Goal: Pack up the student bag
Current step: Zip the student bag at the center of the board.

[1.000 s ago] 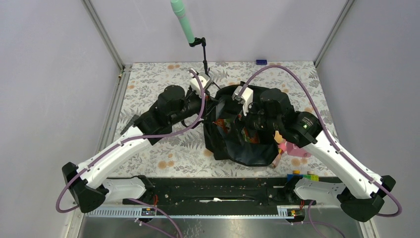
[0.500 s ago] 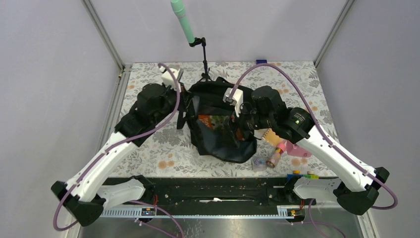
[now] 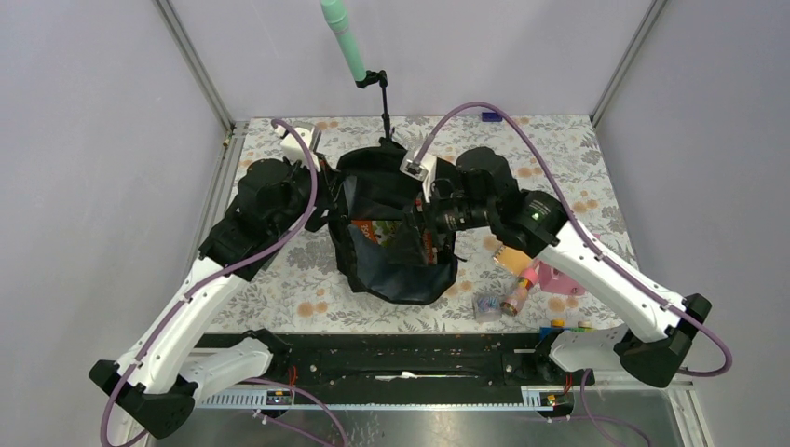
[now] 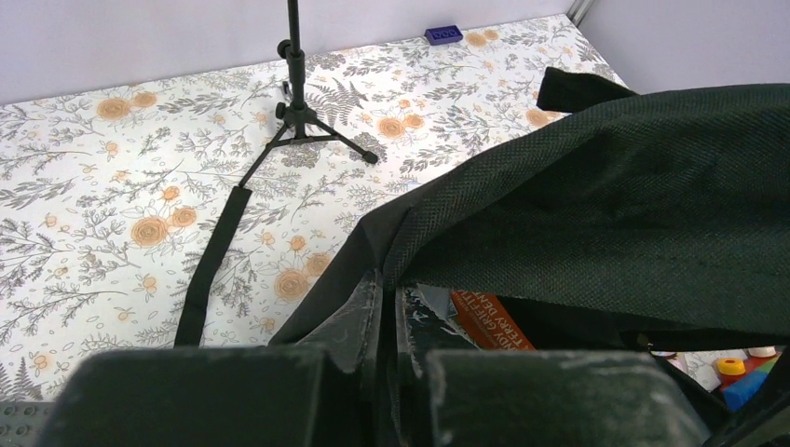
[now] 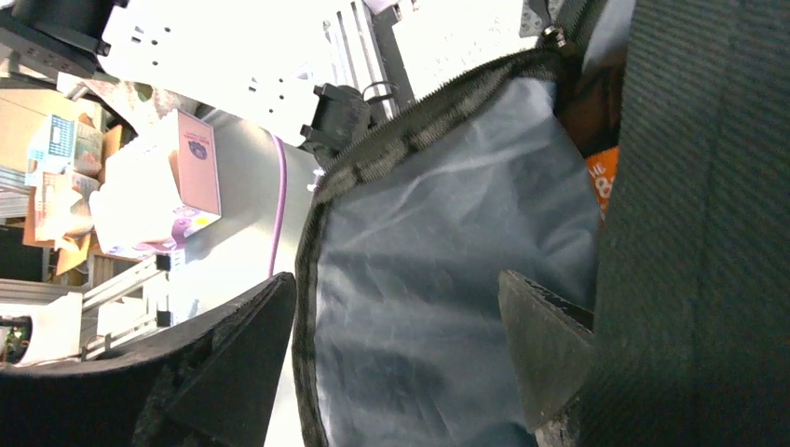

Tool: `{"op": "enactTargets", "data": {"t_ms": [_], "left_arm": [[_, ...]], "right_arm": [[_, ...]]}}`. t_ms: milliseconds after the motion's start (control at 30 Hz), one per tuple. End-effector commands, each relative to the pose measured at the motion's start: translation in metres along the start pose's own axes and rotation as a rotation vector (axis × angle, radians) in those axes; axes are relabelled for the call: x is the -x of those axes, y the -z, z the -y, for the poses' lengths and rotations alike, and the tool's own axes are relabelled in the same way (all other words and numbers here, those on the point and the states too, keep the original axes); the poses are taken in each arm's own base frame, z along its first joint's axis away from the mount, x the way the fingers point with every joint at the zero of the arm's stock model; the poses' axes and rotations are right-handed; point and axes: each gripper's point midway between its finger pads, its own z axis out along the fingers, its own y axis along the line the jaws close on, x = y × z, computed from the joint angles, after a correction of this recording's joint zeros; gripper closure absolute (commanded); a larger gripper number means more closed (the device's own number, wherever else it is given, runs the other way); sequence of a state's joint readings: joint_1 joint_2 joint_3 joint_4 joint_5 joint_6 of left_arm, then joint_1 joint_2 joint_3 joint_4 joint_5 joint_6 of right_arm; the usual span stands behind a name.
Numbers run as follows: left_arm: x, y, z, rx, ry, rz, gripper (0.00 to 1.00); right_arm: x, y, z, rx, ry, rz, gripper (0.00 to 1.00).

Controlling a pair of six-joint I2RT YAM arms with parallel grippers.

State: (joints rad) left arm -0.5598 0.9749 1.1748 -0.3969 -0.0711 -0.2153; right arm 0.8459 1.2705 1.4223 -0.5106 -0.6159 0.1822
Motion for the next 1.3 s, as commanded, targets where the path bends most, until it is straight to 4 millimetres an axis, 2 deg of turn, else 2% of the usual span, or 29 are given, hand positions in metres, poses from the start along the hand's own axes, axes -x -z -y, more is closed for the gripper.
{"op": "enactTargets", "data": {"t_ms": [0,200,300,367,533,767,933,1000,1067,1167,1200,1267], "left_arm": [[0.069,0.005,0.017,-0.068,0.058,0.228,1.00],[0.072,0.003,0.009,-0.043,0.084,0.235,1.00],[0.071,0.002,0.002,-0.018,0.092,0.233,1.00],[0.068,0.000,-0.004,0.003,0.094,0.223,1.00],[0.061,-0.007,-0.017,0.037,0.097,0.204,1.00],[0.049,-0.013,-0.036,0.090,0.112,0.167,1.00],[0.048,-0.014,-0.022,-0.015,0.108,0.166,1.00],[0.046,-0.014,-0.020,-0.034,0.106,0.160,1.00],[0.044,-0.015,-0.024,-0.024,0.116,0.154,1.00],[0.044,-0.016,-0.027,-0.034,0.148,0.152,1.00],[0.044,-0.015,-0.026,-0.047,0.156,0.155,1.00],[0.048,-0.013,-0.022,-0.079,0.158,0.176,1.00]], "right_arm": [[0.024,-0.016,-0.010,0.060,0.051,0.070,0.14],[-0.022,-0.047,0.012,0.010,-0.014,-0.039,0.14],[-0.036,-0.050,0.012,-0.004,0.002,-0.074,0.12],[-0.037,-0.047,0.008,-0.015,0.035,-0.079,0.11],[-0.018,-0.026,-0.010,-0.025,0.095,-0.006,0.05],[0.011,0.007,-0.026,-0.066,0.139,0.067,0.05],[0.041,0.018,-0.038,-0.076,0.217,0.144,0.07],[0.054,0.019,-0.043,-0.081,0.254,0.167,0.07],[0.064,0.017,-0.055,-0.027,0.258,0.165,0.07],[0.068,0.002,-0.069,0.081,0.230,0.148,0.07],[0.065,-0.007,-0.065,0.086,0.218,0.139,0.06],[0.054,-0.026,-0.043,0.031,0.196,0.105,0.06]]}}
